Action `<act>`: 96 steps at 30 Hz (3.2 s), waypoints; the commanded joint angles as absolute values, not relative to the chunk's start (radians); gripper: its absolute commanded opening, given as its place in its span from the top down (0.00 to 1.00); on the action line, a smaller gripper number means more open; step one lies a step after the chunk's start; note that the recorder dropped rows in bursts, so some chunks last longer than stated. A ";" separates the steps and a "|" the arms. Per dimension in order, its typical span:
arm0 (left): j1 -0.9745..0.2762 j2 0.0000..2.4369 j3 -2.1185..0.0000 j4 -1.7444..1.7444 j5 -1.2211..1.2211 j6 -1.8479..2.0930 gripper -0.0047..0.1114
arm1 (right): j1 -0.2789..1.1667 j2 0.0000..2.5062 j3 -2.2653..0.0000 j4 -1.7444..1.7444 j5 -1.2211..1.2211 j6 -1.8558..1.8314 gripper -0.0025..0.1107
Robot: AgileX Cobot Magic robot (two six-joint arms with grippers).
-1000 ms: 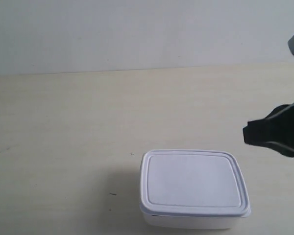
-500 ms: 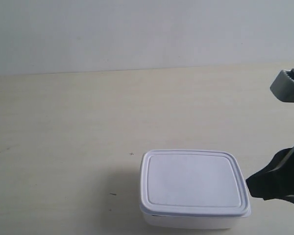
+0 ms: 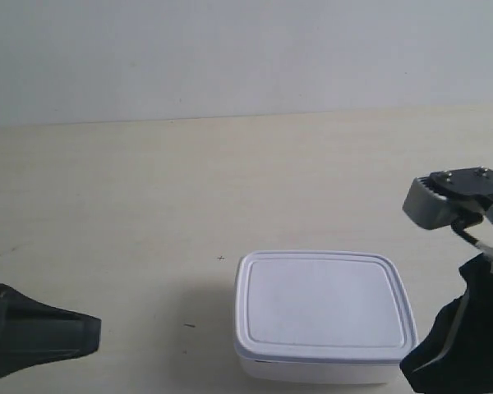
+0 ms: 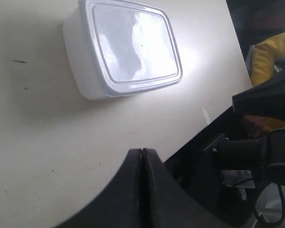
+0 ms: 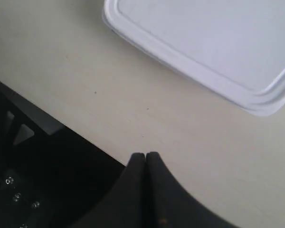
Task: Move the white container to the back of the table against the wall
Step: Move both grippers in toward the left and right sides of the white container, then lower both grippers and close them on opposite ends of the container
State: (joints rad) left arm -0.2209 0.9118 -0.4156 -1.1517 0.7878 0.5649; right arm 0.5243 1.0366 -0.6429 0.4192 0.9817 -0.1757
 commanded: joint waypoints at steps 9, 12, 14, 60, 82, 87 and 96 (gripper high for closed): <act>-0.761 1.129 -0.415 -1.264 0.303 0.565 0.96 | 0.535 1.093 -0.635 0.355 0.978 -0.173 0.98; -0.847 1.205 -0.459 -1.267 0.270 0.567 0.96 | 0.535 1.110 -0.603 0.355 0.975 -0.173 0.98; -0.887 1.260 -0.498 -1.267 0.235 0.572 0.96 | 0.535 1.120 -0.590 0.355 0.952 -0.173 0.98; -0.895 1.689 -0.733 -1.228 0.117 0.659 0.96 | 0.535 1.413 -0.586 0.218 0.695 -0.006 0.98; -0.895 1.711 -0.737 -1.126 0.007 0.659 0.96 | 0.535 1.514 -0.609 0.218 0.596 0.027 0.98; -0.885 1.711 -0.737 -1.097 -0.014 0.659 0.96 | 0.535 1.531 -0.651 0.218 0.594 0.029 0.98; -0.828 1.711 -0.739 -1.078 0.000 0.659 0.96 | 0.535 1.578 -0.669 0.218 0.563 0.031 0.98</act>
State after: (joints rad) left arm -0.8417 1.7106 -0.7315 -1.0965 0.0000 0.6550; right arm 0.5333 1.5693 -0.6623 0.2177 0.5904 0.0285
